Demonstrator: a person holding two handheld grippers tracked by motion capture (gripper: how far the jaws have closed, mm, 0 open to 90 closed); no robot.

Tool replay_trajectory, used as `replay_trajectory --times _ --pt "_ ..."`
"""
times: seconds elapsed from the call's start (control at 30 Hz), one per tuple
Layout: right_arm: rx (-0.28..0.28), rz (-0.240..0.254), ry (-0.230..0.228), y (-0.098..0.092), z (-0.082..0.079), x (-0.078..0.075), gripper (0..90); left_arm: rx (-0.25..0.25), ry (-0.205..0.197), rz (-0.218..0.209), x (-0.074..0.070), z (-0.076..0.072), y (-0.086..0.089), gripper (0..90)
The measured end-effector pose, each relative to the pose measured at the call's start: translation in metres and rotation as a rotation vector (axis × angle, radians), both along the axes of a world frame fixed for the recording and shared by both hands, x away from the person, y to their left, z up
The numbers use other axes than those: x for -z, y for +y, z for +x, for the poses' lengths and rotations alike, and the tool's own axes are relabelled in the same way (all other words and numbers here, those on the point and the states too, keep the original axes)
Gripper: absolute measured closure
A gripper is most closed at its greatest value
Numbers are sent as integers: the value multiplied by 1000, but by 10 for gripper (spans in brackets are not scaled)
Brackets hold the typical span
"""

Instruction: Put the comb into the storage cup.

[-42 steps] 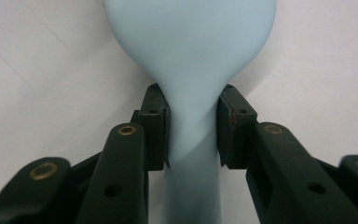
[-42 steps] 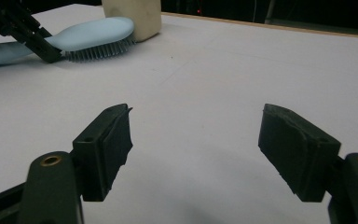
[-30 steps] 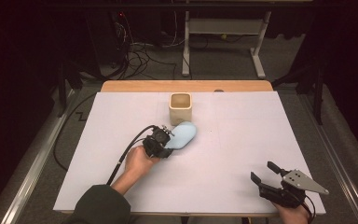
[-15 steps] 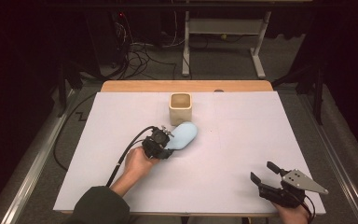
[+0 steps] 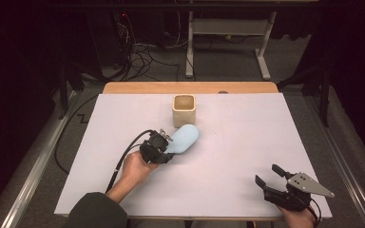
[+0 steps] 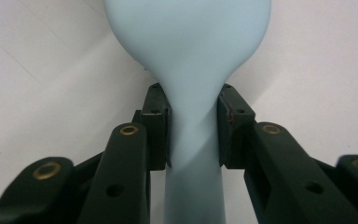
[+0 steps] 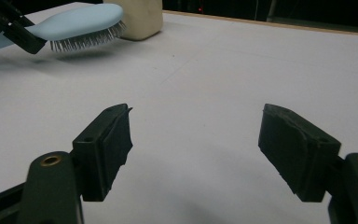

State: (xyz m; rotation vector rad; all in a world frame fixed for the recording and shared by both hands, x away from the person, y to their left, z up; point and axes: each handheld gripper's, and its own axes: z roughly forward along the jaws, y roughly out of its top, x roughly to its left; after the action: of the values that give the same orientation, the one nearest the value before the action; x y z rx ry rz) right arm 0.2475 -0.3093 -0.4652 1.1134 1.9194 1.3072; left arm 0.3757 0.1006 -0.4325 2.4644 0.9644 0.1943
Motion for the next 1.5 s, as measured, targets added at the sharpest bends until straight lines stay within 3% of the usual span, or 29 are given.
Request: replay_trajectory --times 0.53,0.9,1.3,1.5 --pt "-13 13 -11 2 -2 -2 250 1 -15 -42 -5 -15 12 688" --pt "-31 19 -20 4 -3 -4 246 21 -25 -54 -8 -24 12 689" --pt "-64 37 -22 15 -4 -6 238 38 -32 -70 -11 -29 10 688" --pt "-82 8 -29 26 -4 -7 222 50 -35 -76 -13 -34 10 688"
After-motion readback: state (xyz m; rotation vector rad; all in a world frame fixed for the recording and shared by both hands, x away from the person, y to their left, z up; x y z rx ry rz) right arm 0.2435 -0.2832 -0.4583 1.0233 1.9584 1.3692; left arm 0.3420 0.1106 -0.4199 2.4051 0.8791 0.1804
